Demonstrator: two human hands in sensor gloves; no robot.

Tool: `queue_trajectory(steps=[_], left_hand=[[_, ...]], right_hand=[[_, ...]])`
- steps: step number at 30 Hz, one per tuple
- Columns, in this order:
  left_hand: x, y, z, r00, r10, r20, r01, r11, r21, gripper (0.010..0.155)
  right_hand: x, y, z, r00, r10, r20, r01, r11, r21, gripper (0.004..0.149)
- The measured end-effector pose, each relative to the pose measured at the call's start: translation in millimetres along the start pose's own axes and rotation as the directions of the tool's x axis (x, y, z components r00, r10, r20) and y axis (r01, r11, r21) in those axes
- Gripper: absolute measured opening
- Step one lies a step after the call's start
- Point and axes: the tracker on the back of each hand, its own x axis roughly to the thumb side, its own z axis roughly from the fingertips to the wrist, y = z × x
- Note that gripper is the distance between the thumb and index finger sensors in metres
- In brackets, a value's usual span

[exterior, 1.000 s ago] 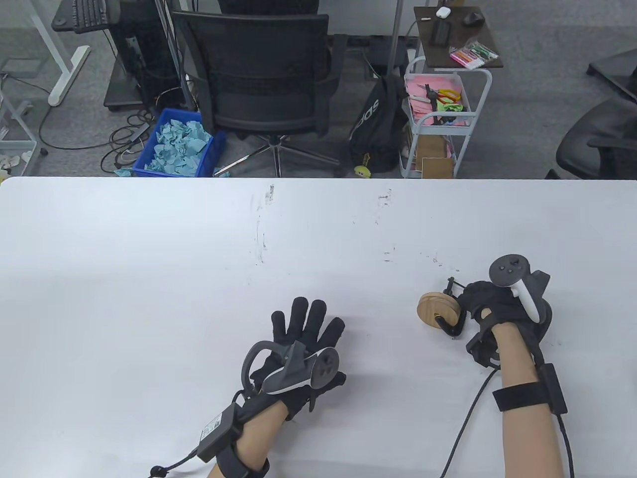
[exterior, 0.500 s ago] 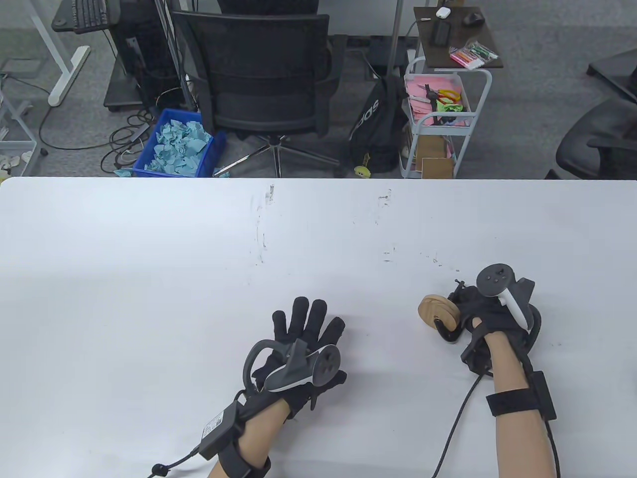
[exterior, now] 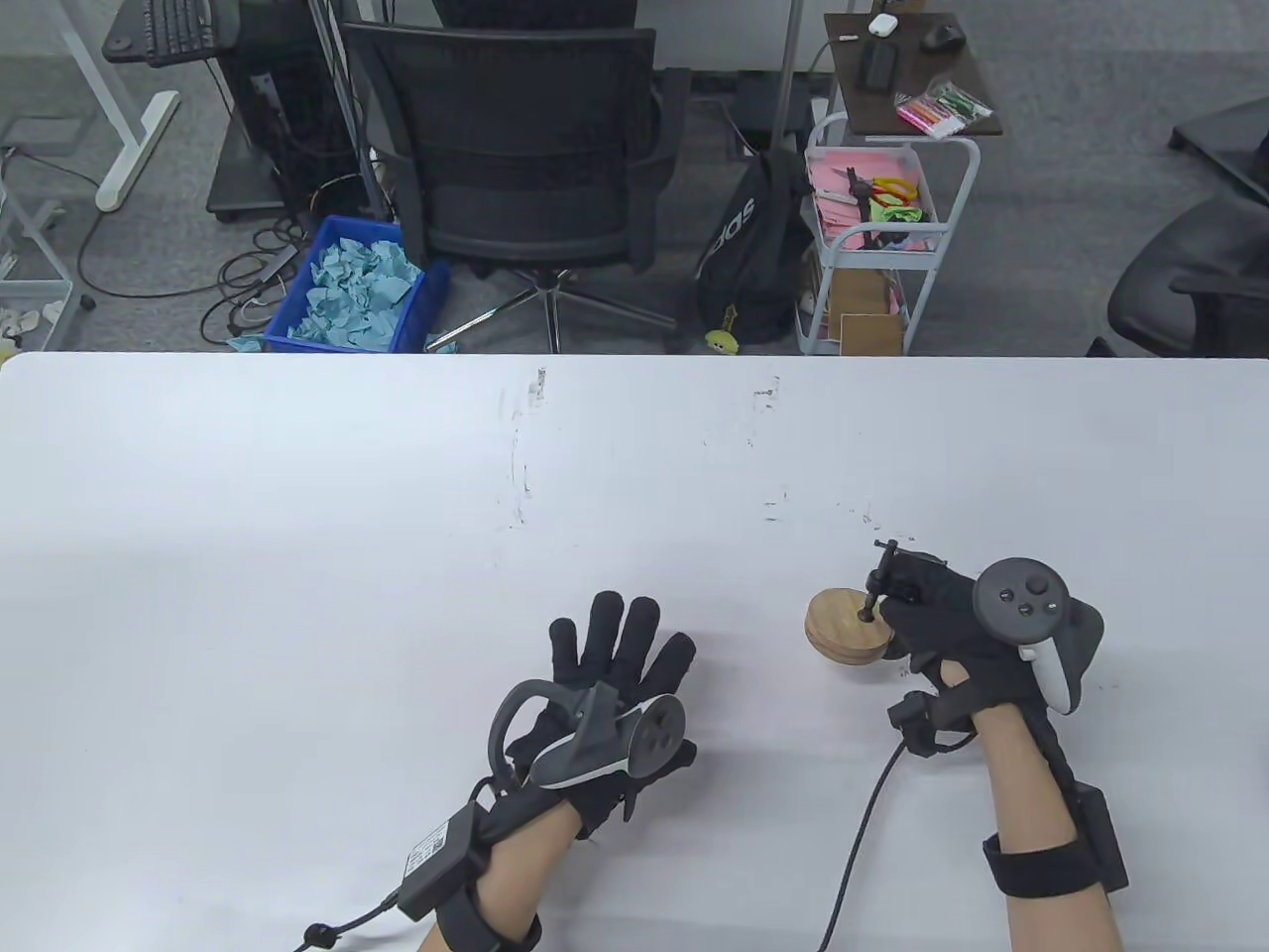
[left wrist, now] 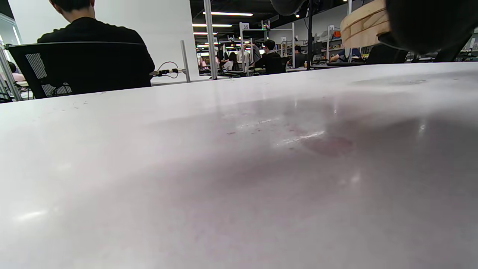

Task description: Unscrew the clamp open

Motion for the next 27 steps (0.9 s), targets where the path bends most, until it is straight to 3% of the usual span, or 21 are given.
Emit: queue_trajectory(steps=[7, 13, 17, 23, 27], left_hand=[[0.8, 1.4, 0.5, 1.000, 0.017, 0.011, -0.018, 1.000, 0.007, 0.094], [2.5, 21.9, 10.4, 0.996, 0.082, 0.025, -0.084, 0.991, 0.101, 0.095], [4.2, 35.7, 11.1, 0.985, 0.166, 0.047, -0.171, 0.978, 0.121, 0.094], [27.6, 68.5, -1.8, 0.943, 0.291, 0.162, -0.318, 0.933, 0.171, 0.081], [44.5, 86.6, -15.3, 0.954, 0.239, 0.179, -0.274, 0.939, 0.209, 0.057]], right_hand=[[43.2, 0.1, 36.6, 0.976, -0.165, 0.145, 0.165, 0.986, 0.008, 0.049], [31.3, 37.0, 50.7, 0.953, -0.262, 0.154, 0.255, 0.965, 0.063, 0.048], [29.2, 50.4, 53.9, 0.956, -0.235, 0.178, 0.214, 0.968, 0.129, 0.047], [32.5, 62.6, 62.7, 0.935, -0.238, 0.262, 0.214, 0.970, 0.119, 0.047], [34.7, 68.9, 67.3, 0.920, -0.244, 0.305, 0.226, 0.970, 0.093, 0.049]])
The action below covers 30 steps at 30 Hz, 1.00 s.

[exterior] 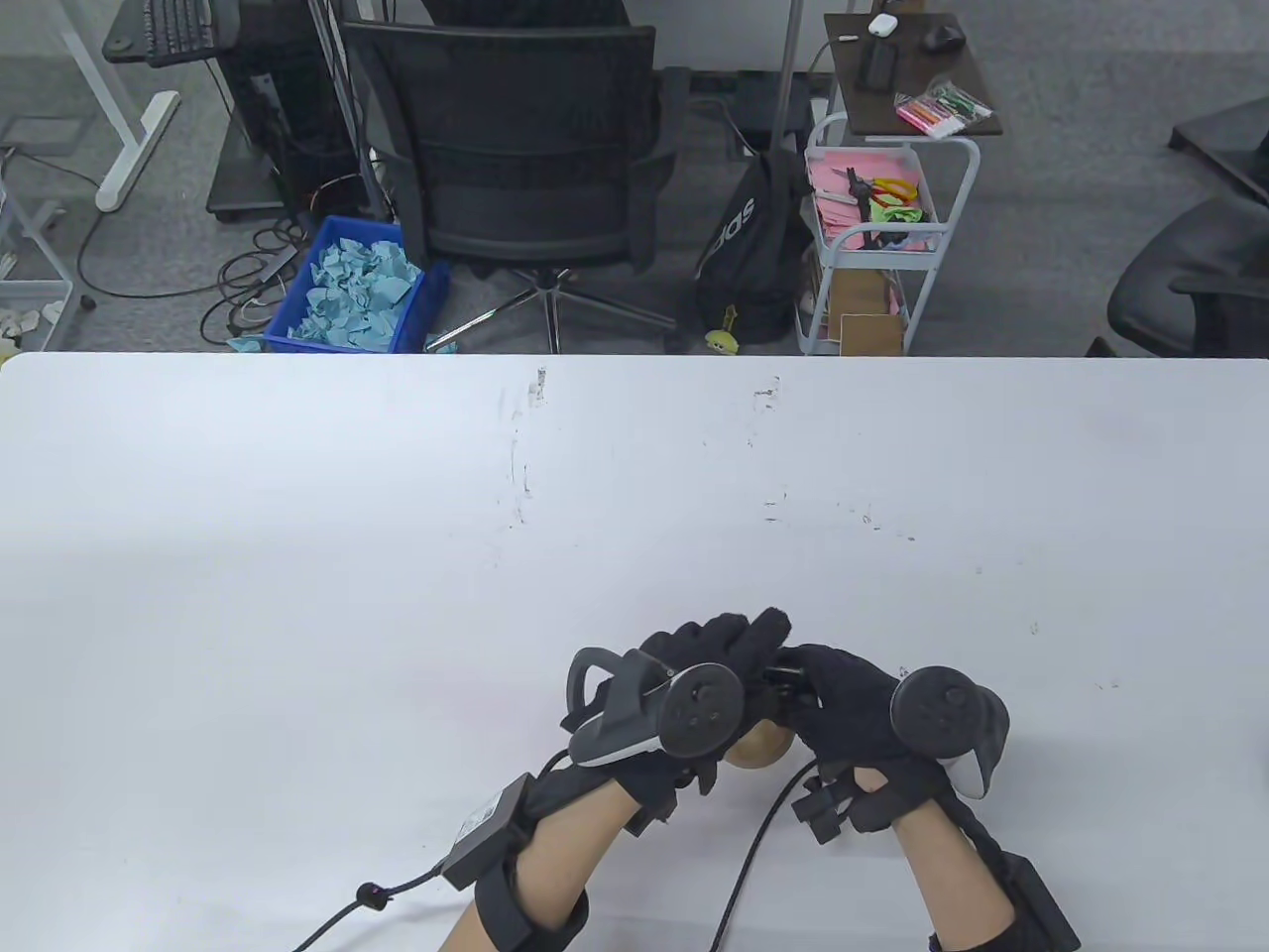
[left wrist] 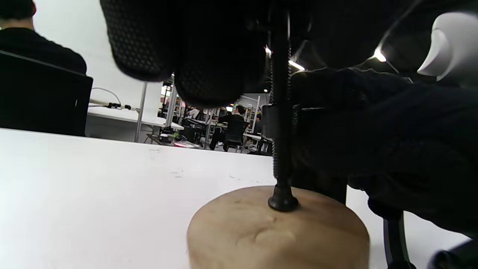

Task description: Unscrew the clamp open

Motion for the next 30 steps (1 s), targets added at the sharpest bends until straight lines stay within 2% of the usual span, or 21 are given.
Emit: queue_trajectory(steps=[2, 4, 7, 9, 11, 12, 13, 14, 18, 19, 20, 22, 24, 26, 28, 30], left_hand=[[0.8, 0.6, -2.5, 1.000, -0.017, 0.003, 0.016, 0.999, 0.037, 0.047], [-1.9, -0.2, -2.9, 0.999, 0.033, 0.019, -0.033, 0.999, 0.041, 0.039], [-1.7, 0.2, -1.1, 0.996, 0.057, 0.065, -0.059, 0.998, 0.028, 0.037], [-1.9, 2.8, 0.9, 0.992, 0.083, 0.091, -0.088, 0.995, 0.051, 0.037], [-5.1, 6.8, 2.8, 0.982, 0.152, 0.110, -0.159, 0.986, 0.055, 0.037], [-7.0, 8.5, 3.5, 0.978, 0.174, 0.113, -0.183, 0.981, 0.068, 0.037], [-10.2, 11.2, 4.7, 0.971, 0.207, 0.119, -0.217, 0.973, 0.078, 0.037], [-12.5, 12.2, 5.6, 0.963, 0.239, 0.127, -0.249, 0.966, 0.074, 0.037], [-17.6, 13.1, 6.1, 0.931, 0.331, 0.155, -0.345, 0.936, 0.075, 0.038], [-18.0, 14.4, 6.5, 0.925, 0.345, 0.158, -0.360, 0.930, 0.076, 0.038], [-18.2, 15.8, 6.7, 0.924, 0.349, 0.160, -0.364, 0.928, 0.080, 0.038], [-19.8, 17.8, 7.4, 0.922, 0.354, 0.158, -0.369, 0.926, 0.078, 0.038], [-22.7, 18.5, 7.3, 0.919, 0.364, 0.151, -0.378, 0.923, 0.074, 0.039], [-26.4, 20.4, 7.0, 0.915, 0.383, 0.128, -0.391, 0.920, 0.043, 0.040], [-30.7, 24.3, 7.7, 0.935, 0.342, 0.097, -0.347, 0.937, 0.038, 0.041], [-33.2, 28.7, 8.2, 0.950, 0.307, 0.048, -0.307, 0.952, -0.013, 0.043]], right_hand=[[0.5, 0.0, 0.5, 1.000, -0.027, 0.006, 0.027, 1.000, -0.004, 0.048], [-0.1, 0.3, 1.1, 0.999, -0.041, 0.004, 0.041, 0.999, 0.009, 0.049], [-4.6, 3.8, 2.2, 0.996, -0.075, -0.039, 0.079, 0.993, 0.086, 0.051], [-6.1, 5.6, 2.5, 0.995, -0.089, -0.042, 0.092, 0.994, 0.062, 0.053], [-7.9, 6.8, 1.2, 0.997, -0.036, -0.063, 0.041, 0.995, 0.091, 0.058], [-9.4, 7.8, 0.9, 0.997, -0.005, -0.078, 0.014, 0.993, 0.114, 0.062], [-13.0, 10.0, 0.4, 0.993, 0.050, -0.111, -0.030, 0.983, 0.181, 0.067], [-15.4, 10.4, 0.5, 0.990, 0.047, -0.136, -0.011, 0.967, 0.254, 0.072], [-18.0, 17.4, 1.6, 0.976, -0.029, -0.215, 0.105, 0.930, 0.352, 0.070], [-19.6, 19.1, 2.0, 0.971, -0.042, -0.237, 0.131, 0.917, 0.378, 0.077], [-21.0, 20.4, 2.3, 0.964, -0.061, -0.259, 0.165, 0.900, 0.403, 0.072], [-23.9, 23.6, 1.9, 0.946, -0.130, -0.297, 0.257, 0.858, 0.445, 0.072], [-25.3, 26.0, 2.0, 0.914, -0.235, -0.330, 0.362, 0.840, 0.404, 0.071], [-25.0, 26.7, 4.1, 0.895, -0.283, -0.345, 0.388, 0.875, 0.290, 0.062], [-24.5, 26.2, 4.4, 0.897, -0.288, -0.335, 0.386, 0.880, 0.277, 0.057], [-23.0, 26.7, 4.9, 0.903, -0.274, -0.330, 0.369, 0.890, 0.270, 0.052]])
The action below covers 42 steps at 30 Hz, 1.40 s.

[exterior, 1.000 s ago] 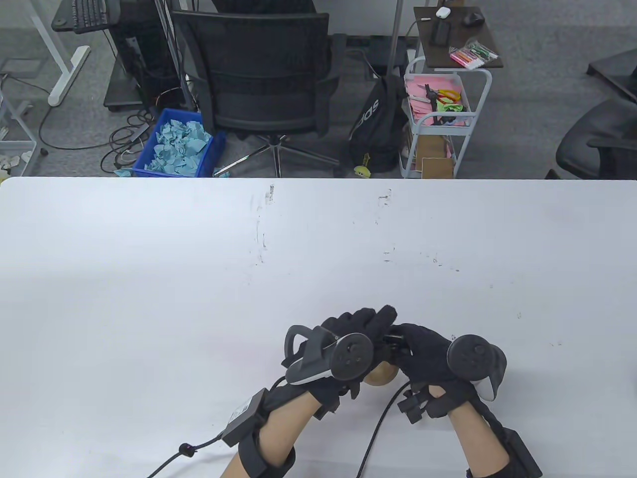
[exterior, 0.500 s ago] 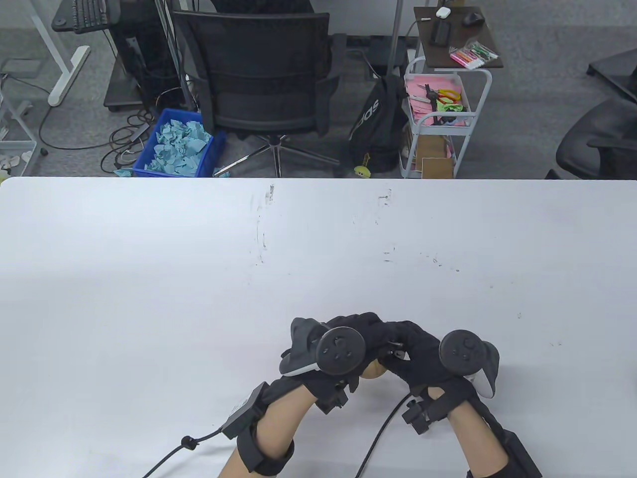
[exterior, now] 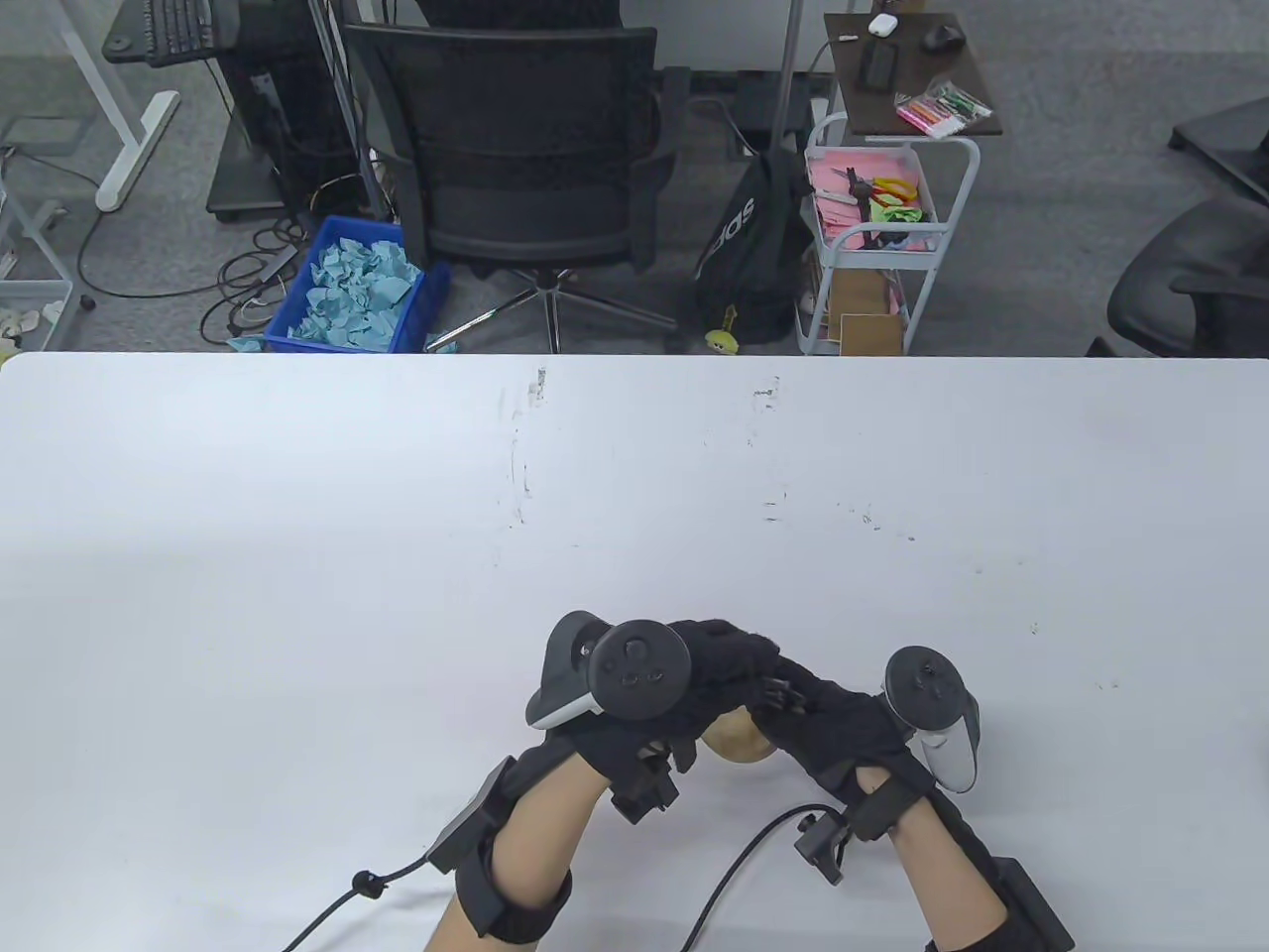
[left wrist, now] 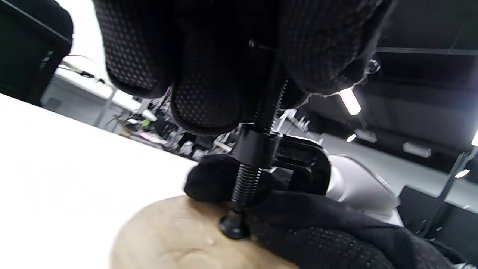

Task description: Unscrew the clamp open

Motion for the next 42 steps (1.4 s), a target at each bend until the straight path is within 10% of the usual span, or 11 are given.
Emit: queue_trajectory(steps=[4, 19, 30, 34, 42], left_hand=[[-2.8, 4.4, 2.4, 0.978, -0.194, -0.072, 0.195, 0.981, 0.007, 0.046], [-7.5, -2.1, 3.6, 0.982, -0.177, -0.069, 0.186, 0.969, 0.163, 0.043], [-23.2, -2.6, 3.7, 0.986, -0.102, -0.132, 0.116, 0.988, 0.099, 0.045], [-20.1, -0.1, 7.3, 0.996, -0.067, -0.065, 0.072, 0.994, 0.082, 0.068], [-12.0, 2.3, 7.0, 0.998, -0.032, 0.051, 0.038, 0.990, -0.132, 0.063]], right_hand=[[2.8, 2.8, -0.2, 0.999, 0.047, 0.001, -0.047, 0.999, -0.010, 0.045], [11.3, 6.5, 0.2, 0.985, 0.154, 0.071, -0.150, 0.986, -0.068, 0.040], [10.3, 7.4, -0.5, 0.982, 0.182, 0.059, -0.181, 0.983, -0.019, 0.042], [7.7, 4.9, -0.2, 0.988, 0.147, 0.044, -0.147, 0.989, -0.003, 0.043], [1.1, -3.0, -0.1, 0.998, 0.045, 0.038, -0.046, 0.998, 0.043, 0.043]])
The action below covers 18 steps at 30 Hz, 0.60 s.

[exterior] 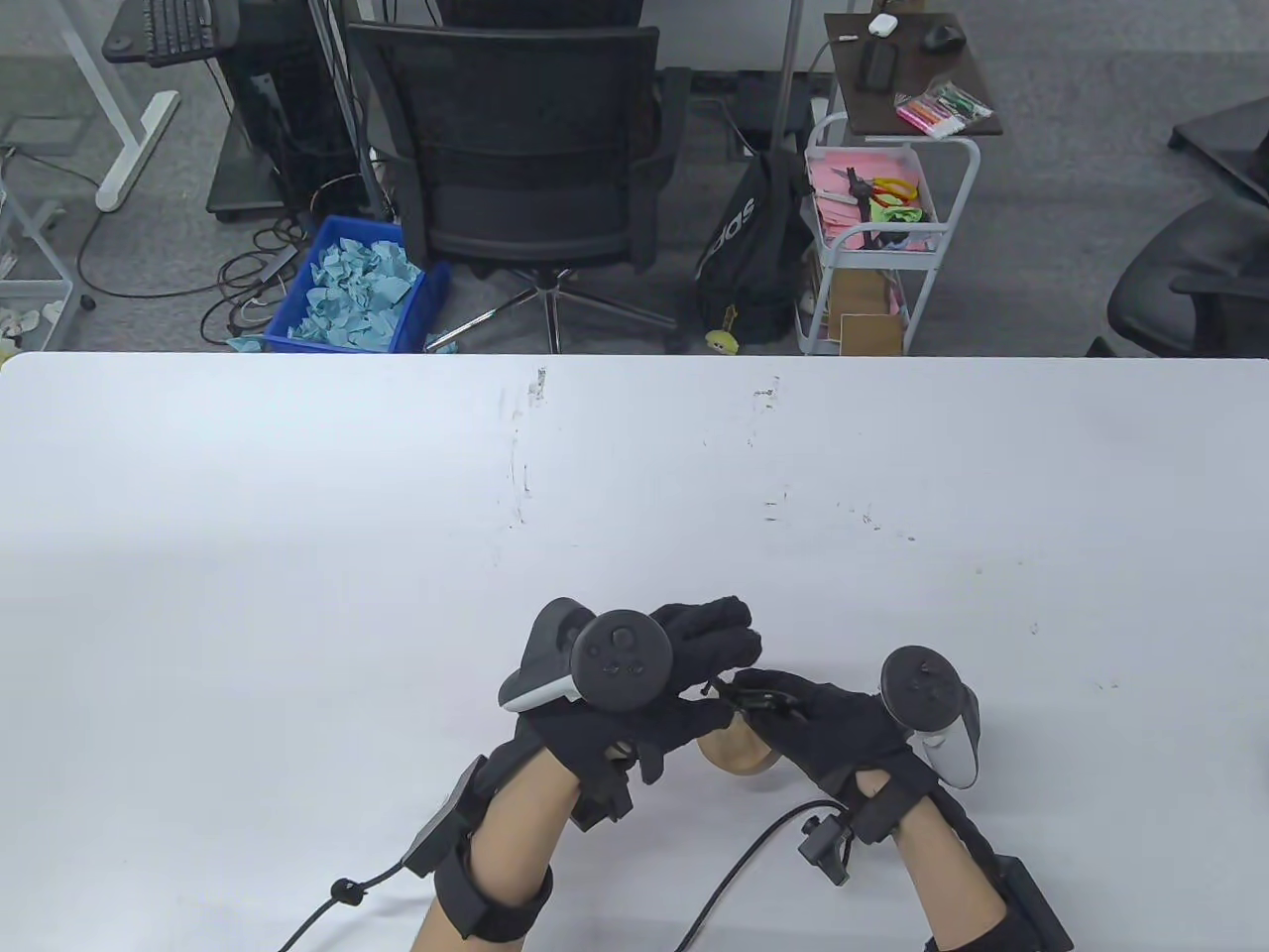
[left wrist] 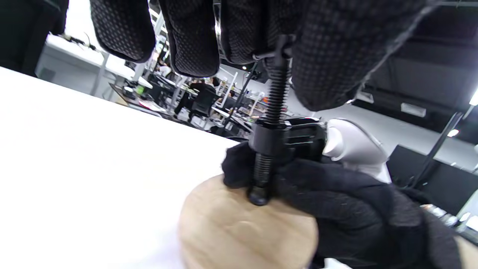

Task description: Unscrew the clamp open

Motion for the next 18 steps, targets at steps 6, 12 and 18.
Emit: queue_trajectory(steps=[6, 12, 18], left_hand=[[-1.5, 3.7, 2.6, 1.000, -0.017, -0.014, 0.018, 0.999, 0.034, 0.065], [-2.0, 3.5, 5.9, 0.985, -0.154, -0.071, 0.163, 0.977, 0.140, 0.061], [0.8, 2.7, 5.2, 0.983, -0.154, -0.101, 0.170, 0.971, 0.171, 0.041]], right_hand=[[-0.1, 1.0, -0.5, 1.000, 0.010, 0.011, -0.010, 1.000, 0.016, 0.044], [0.9, 2.0, 0.5, 1.000, 0.021, 0.013, -0.021, 1.000, 0.009, 0.044], [-1.4, -1.2, 0.7, 1.000, -0.012, 0.006, 0.012, 1.000, -0.017, 0.044]])
